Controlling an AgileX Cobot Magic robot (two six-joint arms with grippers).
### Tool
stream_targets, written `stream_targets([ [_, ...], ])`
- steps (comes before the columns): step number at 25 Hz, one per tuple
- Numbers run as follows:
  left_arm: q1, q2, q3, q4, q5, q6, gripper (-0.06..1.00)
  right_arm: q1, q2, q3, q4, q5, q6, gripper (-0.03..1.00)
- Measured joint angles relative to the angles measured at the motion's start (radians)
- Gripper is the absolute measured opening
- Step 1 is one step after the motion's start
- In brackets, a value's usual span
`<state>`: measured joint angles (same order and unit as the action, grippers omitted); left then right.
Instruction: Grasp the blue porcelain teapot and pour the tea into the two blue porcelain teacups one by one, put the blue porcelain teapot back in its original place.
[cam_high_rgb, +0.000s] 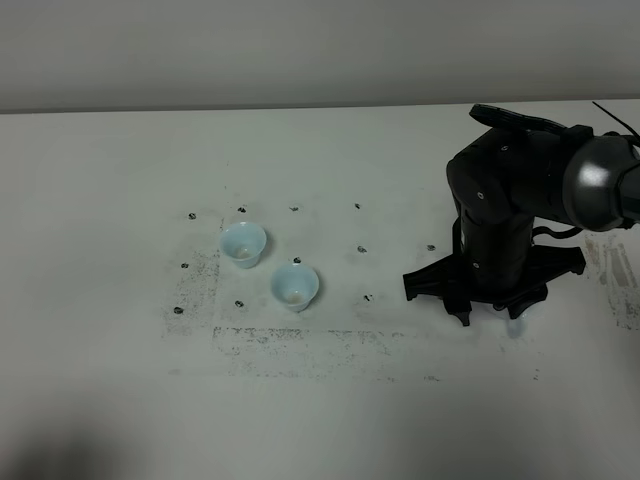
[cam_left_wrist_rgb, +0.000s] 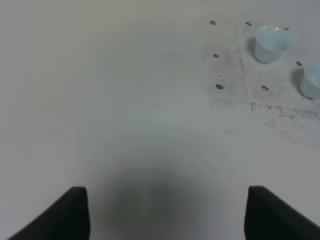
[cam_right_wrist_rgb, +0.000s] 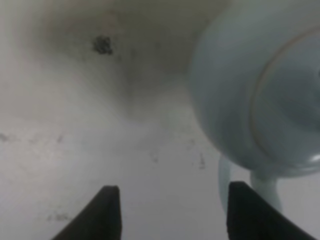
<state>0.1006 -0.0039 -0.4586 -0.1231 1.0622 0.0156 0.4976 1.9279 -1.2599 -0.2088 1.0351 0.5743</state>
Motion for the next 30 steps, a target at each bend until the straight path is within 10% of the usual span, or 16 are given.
stream_targets([
  [30, 0.000, 0.000, 0.000, 0.000, 0.000, 0.000, 0.62, -0.097, -0.444, 0.126, -0.053, 0.101, -0.232, 0.45],
])
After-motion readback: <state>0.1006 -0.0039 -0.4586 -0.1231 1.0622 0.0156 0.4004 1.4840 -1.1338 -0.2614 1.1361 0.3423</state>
